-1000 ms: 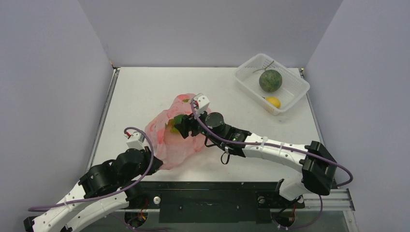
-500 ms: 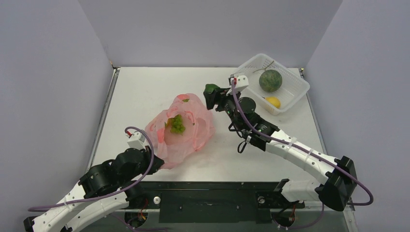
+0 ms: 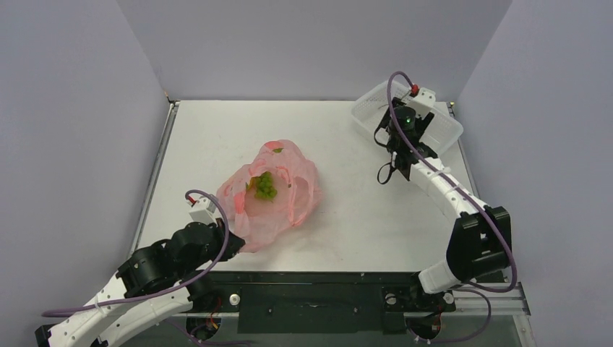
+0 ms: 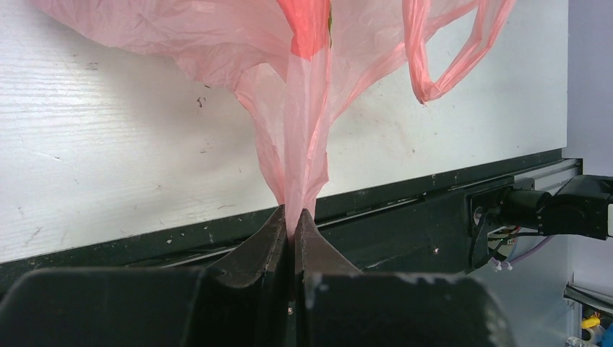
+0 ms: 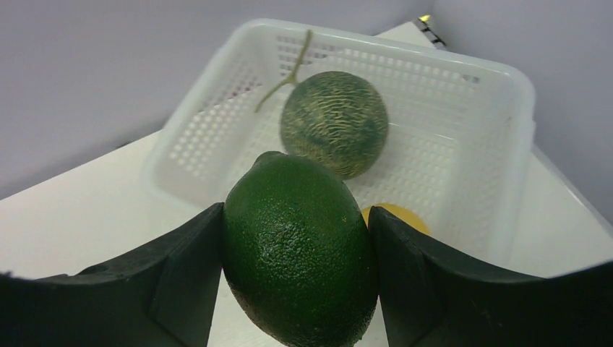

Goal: Take the fake fruits out of the plastic bag
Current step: Place the fake fruit in the bin.

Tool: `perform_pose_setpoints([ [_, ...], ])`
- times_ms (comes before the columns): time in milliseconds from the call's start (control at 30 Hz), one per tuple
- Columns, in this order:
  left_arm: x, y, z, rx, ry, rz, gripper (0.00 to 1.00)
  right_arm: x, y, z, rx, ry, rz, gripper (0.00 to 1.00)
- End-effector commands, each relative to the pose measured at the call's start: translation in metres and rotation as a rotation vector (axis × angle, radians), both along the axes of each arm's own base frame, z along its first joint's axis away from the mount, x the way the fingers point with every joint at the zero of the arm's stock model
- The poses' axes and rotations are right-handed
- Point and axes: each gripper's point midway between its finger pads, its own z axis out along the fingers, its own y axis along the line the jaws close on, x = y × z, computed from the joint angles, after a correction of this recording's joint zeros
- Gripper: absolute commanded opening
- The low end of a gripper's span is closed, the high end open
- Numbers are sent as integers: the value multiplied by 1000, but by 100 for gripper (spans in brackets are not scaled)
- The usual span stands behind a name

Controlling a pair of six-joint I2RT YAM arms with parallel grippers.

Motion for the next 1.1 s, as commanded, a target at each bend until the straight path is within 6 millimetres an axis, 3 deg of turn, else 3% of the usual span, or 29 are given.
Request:
perform_pose_setpoints([
  [0,5,0,14,-35,-39,23,0,19,-58,-7,5,59,-185,0],
  [33,5,1,13,-34,-38,23,0,24,-66,-4,11,57,-208,0],
  [100,4,1,13,-34,-34,24,0,33,-95,-15,49,93,-277,0],
  [167,4,1,12,-35,-31,25,0,40,-111,-30,82,155,-292,0],
  [233,3,1,11,-33,-28,24,0,52,-122,-51,110,211,-292,2],
  [267,3,1,11,-33,-27,23,0,57,-123,-47,123,205,-285,4],
  [367,3,0,10,-31,-24,23,0,66,-137,-68,146,256,-293,7],
  [733,5,-4,11,-26,-21,14,0,86,-157,-118,147,371,-314,20],
  [1067,6,-6,10,-20,-16,9,0,91,-157,-151,165,445,-264,47],
])
